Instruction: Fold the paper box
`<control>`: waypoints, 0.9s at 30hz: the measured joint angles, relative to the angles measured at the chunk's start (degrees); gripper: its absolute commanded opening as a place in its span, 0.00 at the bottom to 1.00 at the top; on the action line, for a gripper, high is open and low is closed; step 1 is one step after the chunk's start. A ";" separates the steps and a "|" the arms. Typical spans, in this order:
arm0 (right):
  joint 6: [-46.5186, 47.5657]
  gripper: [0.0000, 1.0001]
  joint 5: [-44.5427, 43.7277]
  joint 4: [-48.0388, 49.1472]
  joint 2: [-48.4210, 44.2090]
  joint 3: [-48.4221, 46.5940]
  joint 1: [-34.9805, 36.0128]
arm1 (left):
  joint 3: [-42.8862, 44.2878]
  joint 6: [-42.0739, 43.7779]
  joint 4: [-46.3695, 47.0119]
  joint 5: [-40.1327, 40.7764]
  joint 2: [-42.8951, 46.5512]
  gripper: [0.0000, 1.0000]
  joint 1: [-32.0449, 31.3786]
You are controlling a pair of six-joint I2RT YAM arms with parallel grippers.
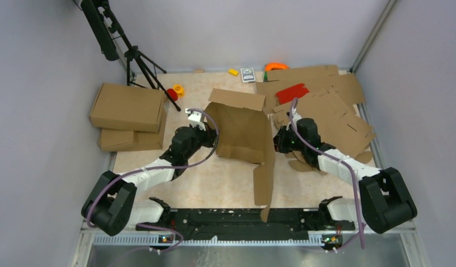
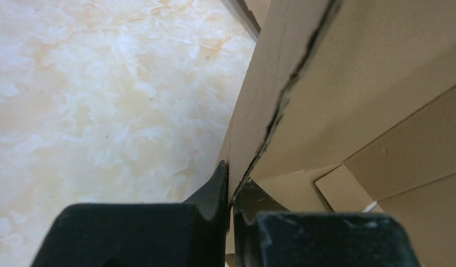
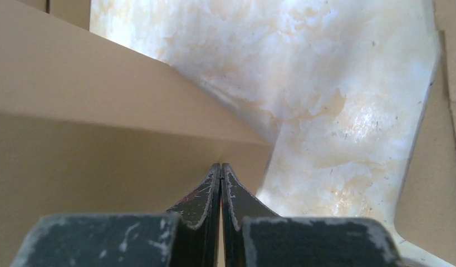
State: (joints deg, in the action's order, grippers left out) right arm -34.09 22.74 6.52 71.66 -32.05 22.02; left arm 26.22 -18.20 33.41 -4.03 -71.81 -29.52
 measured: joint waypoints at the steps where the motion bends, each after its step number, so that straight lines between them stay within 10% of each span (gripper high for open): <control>1: -0.02 0.00 -0.20 0.42 0.44 0.42 0.28 | 0.00 -0.76 0.15 -0.22 -0.15 0.02 -0.02; 17: -1.49 0.00 -2.51 2.03 11.37 -3.04 3.06 | -1.22 -5.35 4.48 2.51 -0.42 0.01 -2.89; 27: -0.57 0.18 -5.57 -3.85 14.29 -14.99 1.81 | 2.91 2.40 1.70 7.63 0.44 0.01 -2.89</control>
State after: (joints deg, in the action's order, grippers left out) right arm -34.65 17.17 2.68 85.95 -47.05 23.83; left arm 29.12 -15.79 35.11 3.60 -71.37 -32.40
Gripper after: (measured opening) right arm 0.130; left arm 0.014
